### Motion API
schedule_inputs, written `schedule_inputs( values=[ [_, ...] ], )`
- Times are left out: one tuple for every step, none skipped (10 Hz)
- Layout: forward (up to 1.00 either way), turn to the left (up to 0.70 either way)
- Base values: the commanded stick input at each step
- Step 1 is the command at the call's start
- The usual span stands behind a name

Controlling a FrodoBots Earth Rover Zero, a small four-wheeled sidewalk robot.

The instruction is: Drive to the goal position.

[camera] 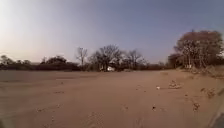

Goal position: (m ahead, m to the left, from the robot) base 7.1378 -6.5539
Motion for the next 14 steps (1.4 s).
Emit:
schedule_inputs(
  values=[
    [0.7, 0.0],
    [0.7, 0.0],
    [0.7, 0.0],
    [0.7, 0.0],
    [0.7, 0.0],
    [0.7, 0.0],
    [0.7, 0.0],
    [0.7, 0.0],
    [0.7, 0.0],
    [0.7, 0.0],
    [0.7, 0.0],
    [0.7, 0.0],
    [0.7, -0.14],
    [0.7, -0.31]
  ],
)
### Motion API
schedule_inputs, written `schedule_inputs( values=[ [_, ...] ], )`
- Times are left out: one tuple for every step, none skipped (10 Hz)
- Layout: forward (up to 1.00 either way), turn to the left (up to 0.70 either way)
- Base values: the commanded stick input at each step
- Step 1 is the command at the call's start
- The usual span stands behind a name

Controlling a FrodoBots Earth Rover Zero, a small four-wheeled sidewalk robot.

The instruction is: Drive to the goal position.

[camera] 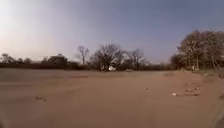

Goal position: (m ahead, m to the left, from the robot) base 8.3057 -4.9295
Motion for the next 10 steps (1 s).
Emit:
schedule_inputs(
  values=[
    [0.7, -0.35],
    [0.7, -0.35],
    [0.7, -0.35],
    [0.7, -0.35],
    [0.7, -0.35],
    [0.7, -0.35],
    [0.7, 0.0],
    [0.7, 0.0],
    [0.7, 0.0],
    [0.7, 0.0]
  ],
)
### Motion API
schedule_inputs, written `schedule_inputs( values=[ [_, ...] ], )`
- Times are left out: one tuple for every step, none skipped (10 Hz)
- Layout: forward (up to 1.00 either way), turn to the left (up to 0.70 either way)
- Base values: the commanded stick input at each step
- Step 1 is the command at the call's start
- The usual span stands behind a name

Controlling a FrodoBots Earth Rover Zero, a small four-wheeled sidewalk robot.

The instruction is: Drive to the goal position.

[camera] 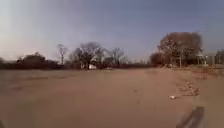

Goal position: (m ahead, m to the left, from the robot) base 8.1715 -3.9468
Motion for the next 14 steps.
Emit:
schedule_inputs(
  values=[
    [0.7, 0.0],
    [0.7, 0.0],
    [0.7, 0.0],
    [0.7, 0.0],
    [0.7, 0.0],
    [0.7, 0.0],
    [0.7, 0.0],
    [0.7, 0.0],
    [0.7, 0.0],
    [0.7, 0.0],
    [0.7, 0.0],
    [0.7, 0.0],
    [0.7, 0.0],
    [0.7, 0.0]
  ],
)
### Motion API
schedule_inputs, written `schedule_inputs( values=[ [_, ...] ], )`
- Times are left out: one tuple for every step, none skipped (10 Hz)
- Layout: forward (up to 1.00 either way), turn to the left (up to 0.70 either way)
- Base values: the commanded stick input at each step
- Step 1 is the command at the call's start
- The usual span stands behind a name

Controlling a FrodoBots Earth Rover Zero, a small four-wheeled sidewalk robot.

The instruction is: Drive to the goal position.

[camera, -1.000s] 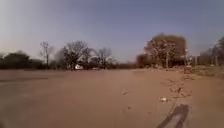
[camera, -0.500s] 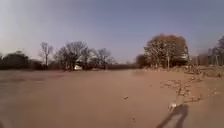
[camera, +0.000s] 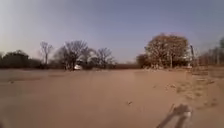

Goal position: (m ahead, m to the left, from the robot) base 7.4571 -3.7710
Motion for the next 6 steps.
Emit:
schedule_inputs(
  values=[
    [0.7, 0.0],
    [0.7, 0.0],
    [0.7, 0.0],
    [0.7, 0.0],
    [0.7, 0.0],
    [0.7, 0.0]
  ],
)
